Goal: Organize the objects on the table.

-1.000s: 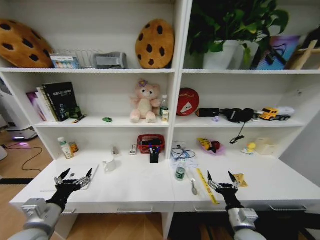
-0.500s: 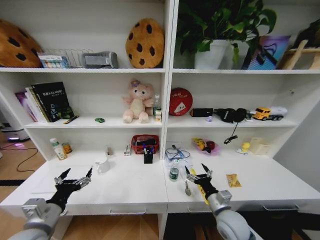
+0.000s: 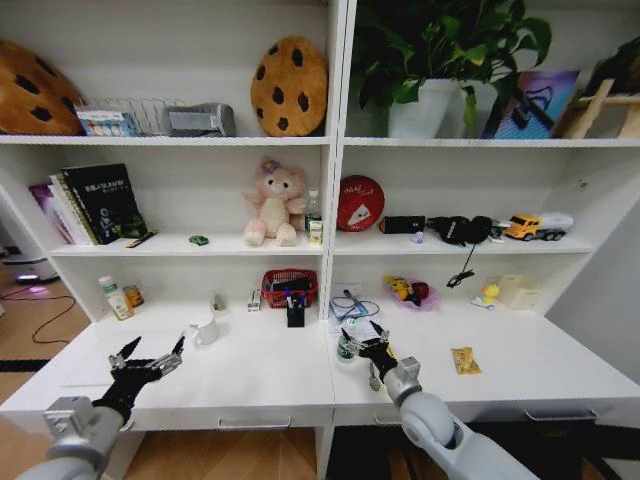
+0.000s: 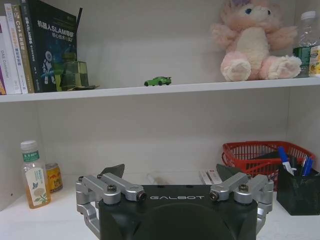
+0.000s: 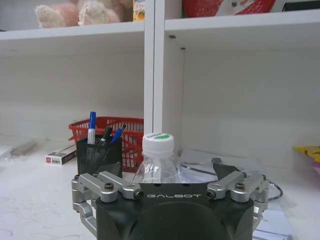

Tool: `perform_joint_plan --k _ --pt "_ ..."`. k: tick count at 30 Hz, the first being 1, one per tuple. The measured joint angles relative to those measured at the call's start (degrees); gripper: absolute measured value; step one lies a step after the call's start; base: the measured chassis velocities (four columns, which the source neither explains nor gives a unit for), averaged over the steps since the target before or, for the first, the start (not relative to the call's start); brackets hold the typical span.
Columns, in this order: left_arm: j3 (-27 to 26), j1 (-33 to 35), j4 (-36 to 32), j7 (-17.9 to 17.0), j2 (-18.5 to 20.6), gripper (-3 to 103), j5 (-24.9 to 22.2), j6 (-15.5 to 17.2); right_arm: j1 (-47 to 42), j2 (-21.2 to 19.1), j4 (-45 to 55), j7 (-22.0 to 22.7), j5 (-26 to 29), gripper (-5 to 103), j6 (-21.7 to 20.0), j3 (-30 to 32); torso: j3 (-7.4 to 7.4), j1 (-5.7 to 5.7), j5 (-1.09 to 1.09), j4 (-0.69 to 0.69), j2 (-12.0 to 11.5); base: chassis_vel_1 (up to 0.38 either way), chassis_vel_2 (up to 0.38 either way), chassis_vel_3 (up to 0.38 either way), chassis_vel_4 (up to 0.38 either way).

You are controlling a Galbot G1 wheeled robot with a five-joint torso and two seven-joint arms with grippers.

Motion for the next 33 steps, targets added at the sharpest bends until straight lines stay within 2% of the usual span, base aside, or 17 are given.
perform_joint_plan --k 2,5,7,9,10,12,13,15,16,19,20,23,33 --pt "0.0 0.0 0.0 0.0 0.0 100 0.0 0.0 0.7 0.1 -0.5 0.0 0.0 103 -0.1 -0.9 0.00 0.00 0.00 0.00 0.0 0.000 0.000 0.000 0.000" --pt "0.0 0.0 0.0 0.0 0.0 100 0.0 0.0 2.7 0.6 -1.3 0.1 0.1 91 0.1 -2.4 0.00 0.00 0.00 0.01 0.0 0.000 0.000 0.000 0.000" --pt "0.0 0.0 0.0 0.0 0.0 100 0.0 0.0 2.9 0.7 -1.3 0.2 0.1 91 0.2 -2.6 0.00 0.00 0.00 0.01 0.0 0.000 0.000 0.000 0.000" --pt "0.0 0.0 0.0 0.0 0.0 100 0.0 0.0 3.0 0.6 -1.3 0.5 0.2 80 0.2 -2.7 0.00 0.00 0.00 0.00 0.0 0.000 0.000 0.000 0.000" --pt "0.0 0.0 0.0 0.0 0.0 100 0.0 0.0 3.0 0.6 -1.3 0.5 0.2 80 0.2 -2.7 0.00 0.00 0.00 0.00 0.0 0.000 0.000 0.000 0.000" --pt "0.0 0.0 0.0 0.0 0.0 100 0.0 0.0 2.7 0.5 -1.3 0.6 0.2 69 0.2 -2.7 0.00 -0.01 0.00 0.00 0.0 0.000 0.000 0.000 0.000" --pt "0.0 0.0 0.0 0.0 0.0 100 0.0 0.0 2.7 0.5 -1.3 0.6 0.2 69 0.2 -2.7 0.00 -0.01 0.00 0.00 0.0 0.000 0.000 0.000 0.000" --pt "0.0 0.0 0.0 0.0 0.0 100 0.0 0.0 2.4 0.5 -1.2 0.6 0.1 58 0.3 -2.5 -0.01 -0.01 0.00 0.00 0.0 0.000 0.000 0.000 0.000" --pt "0.0 0.0 0.0 0.0 0.0 100 0.0 0.0 2.4 0.5 -1.2 0.6 0.1 58 0.3 -2.5 -0.01 -0.01 0.00 0.00 0.0 0.000 0.000 0.000 0.000" --pt "0.0 0.0 0.0 0.0 0.0 100 0.0 0.0 2.3 0.5 -1.2 0.6 0.1 42 0.4 -2.2 -0.01 -0.01 0.00 0.00 0.0 0.000 0.000 0.000 0.000" --pt "0.0 0.0 0.0 0.0 0.0 100 0.0 0.0 2.3 0.5 -1.2 0.6 0.1 42 0.4 -2.2 -0.01 -0.01 0.00 0.00 0.0 0.000 0.000 0.000 0.000" --pt "0.0 0.0 0.0 0.0 0.0 100 0.0 0.0 2.2 0.4 -1.0 0.5 0.0 30 0.5 -1.9 -0.01 -0.01 0.00 0.00 0.0 0.000 0.000 0.000 0.000" --pt "0.0 0.0 0.0 0.0 0.0 100 0.0 0.0 1.2 -0.1 0.1 0.5 0.0 27 0.7 -0.4 -0.01 -0.01 0.00 0.00 0.0 0.000 0.000 0.000 0.000"
